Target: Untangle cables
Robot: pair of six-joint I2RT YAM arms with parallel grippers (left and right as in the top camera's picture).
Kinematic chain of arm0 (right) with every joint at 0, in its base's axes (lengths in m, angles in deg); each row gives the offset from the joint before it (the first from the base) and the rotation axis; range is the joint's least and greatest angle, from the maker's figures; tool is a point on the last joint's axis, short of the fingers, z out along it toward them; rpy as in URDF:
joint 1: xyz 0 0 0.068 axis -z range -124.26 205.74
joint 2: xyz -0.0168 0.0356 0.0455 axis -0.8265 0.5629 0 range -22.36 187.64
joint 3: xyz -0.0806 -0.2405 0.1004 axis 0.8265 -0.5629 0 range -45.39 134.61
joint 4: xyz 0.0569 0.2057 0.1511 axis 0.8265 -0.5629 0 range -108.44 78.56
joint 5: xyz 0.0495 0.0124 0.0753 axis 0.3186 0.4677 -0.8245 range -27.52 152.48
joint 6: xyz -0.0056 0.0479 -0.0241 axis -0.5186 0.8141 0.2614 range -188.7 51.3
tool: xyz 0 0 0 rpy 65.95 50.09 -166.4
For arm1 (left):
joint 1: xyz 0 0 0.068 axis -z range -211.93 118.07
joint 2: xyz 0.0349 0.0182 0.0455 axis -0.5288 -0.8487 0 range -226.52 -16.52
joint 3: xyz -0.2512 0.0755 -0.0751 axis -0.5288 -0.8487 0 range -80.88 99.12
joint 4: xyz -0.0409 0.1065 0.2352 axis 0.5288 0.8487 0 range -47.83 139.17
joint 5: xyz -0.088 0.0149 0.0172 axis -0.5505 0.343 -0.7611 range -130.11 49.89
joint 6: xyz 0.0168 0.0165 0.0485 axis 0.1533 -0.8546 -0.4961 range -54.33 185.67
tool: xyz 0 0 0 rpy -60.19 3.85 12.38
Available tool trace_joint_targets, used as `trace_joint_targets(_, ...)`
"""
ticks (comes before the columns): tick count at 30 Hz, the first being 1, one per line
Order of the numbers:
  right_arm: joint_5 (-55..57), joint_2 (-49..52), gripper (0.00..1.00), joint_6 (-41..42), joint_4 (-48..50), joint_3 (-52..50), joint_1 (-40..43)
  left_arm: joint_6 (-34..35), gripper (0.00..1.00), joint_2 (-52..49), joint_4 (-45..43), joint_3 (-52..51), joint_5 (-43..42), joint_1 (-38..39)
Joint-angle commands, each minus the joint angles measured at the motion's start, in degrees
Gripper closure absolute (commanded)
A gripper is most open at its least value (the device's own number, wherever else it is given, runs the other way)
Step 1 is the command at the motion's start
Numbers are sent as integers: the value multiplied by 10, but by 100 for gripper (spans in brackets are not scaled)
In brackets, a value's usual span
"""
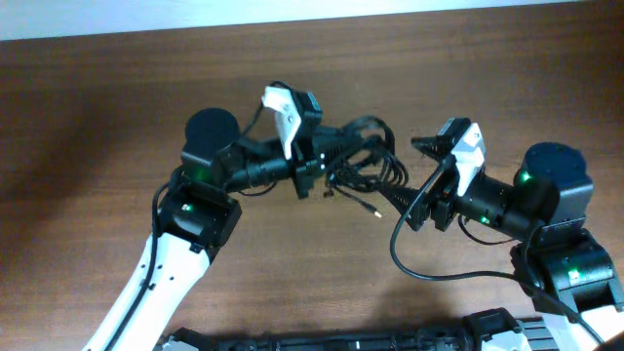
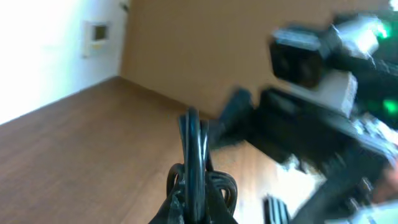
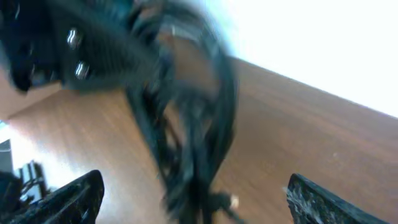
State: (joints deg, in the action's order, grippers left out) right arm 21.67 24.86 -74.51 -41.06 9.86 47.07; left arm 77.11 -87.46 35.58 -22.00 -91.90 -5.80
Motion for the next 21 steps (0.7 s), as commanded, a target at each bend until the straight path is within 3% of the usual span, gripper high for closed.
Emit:
trace_joint_targets(1, 23, -2, 6, 3, 21, 2, 1, -58, 100, 9, 3, 14, -97, 0)
trace_joint_targets(8, 142, -2, 5, 34, 43, 2, 1, -87, 100, 9, 3, 14, -221, 0)
trace_joint_targets(14, 108, -2, 5, 54, 71, 2, 1, -87, 100, 9, 2, 14, -210, 5)
trace_joint_targets(21, 100, 12, 5, 54, 22, 2, 1, -83, 100, 9, -54, 14, -211, 34)
